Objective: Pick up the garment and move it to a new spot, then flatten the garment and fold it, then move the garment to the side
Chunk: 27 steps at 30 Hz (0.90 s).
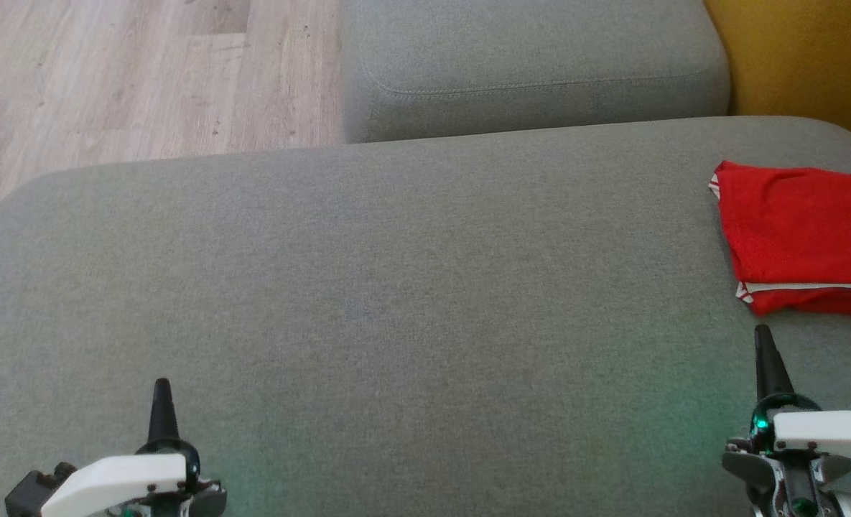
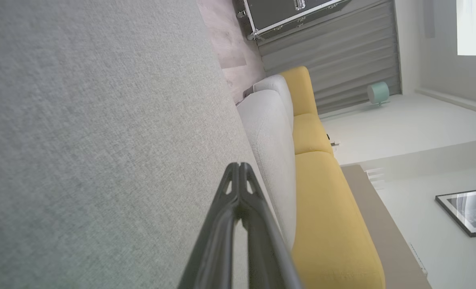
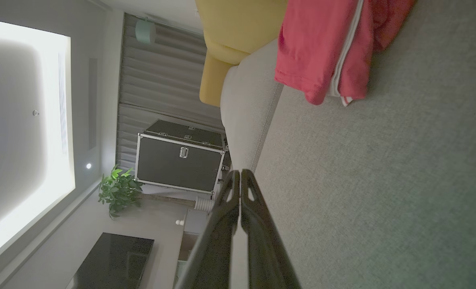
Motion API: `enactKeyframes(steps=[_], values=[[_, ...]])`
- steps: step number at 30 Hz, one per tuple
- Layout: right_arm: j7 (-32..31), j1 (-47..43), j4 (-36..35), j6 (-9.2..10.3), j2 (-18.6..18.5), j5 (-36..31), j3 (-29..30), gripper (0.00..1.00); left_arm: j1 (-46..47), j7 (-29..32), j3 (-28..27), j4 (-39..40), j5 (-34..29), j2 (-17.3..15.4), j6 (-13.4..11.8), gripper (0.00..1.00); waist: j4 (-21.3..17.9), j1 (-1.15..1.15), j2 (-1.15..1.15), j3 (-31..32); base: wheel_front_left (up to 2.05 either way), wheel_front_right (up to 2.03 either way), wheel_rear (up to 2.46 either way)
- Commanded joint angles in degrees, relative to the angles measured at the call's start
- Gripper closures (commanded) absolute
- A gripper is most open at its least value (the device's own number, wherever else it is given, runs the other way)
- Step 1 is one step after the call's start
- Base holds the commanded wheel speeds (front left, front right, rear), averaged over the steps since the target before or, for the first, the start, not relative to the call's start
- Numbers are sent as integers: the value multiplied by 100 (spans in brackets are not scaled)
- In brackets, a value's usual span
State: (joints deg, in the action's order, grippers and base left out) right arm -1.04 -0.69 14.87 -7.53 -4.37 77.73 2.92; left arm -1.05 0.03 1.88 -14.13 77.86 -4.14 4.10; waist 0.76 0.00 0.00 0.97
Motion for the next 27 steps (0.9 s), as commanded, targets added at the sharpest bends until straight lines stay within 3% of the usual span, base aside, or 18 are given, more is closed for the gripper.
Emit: enactKeyframes(steps=[1, 20, 27], values=[[-45, 321, -167, 4, -17, 190, -42, 100, 357, 69, -211, 142, 186, -66, 59, 100, -5, 0, 0, -8, 0, 0, 0], [-369, 626, -104, 4, 28, 1392, 171, 100, 658, 400, -545, 37, 1444, -52, 302, 100, -67, 0, 0, -101, 0, 0, 0], [-424, 673, -94, 4, 40, 1568, 210, 100, 705, 458, -606, 20, 1627, -43, 338, 100, -76, 0, 0, -115, 0, 0, 0]])
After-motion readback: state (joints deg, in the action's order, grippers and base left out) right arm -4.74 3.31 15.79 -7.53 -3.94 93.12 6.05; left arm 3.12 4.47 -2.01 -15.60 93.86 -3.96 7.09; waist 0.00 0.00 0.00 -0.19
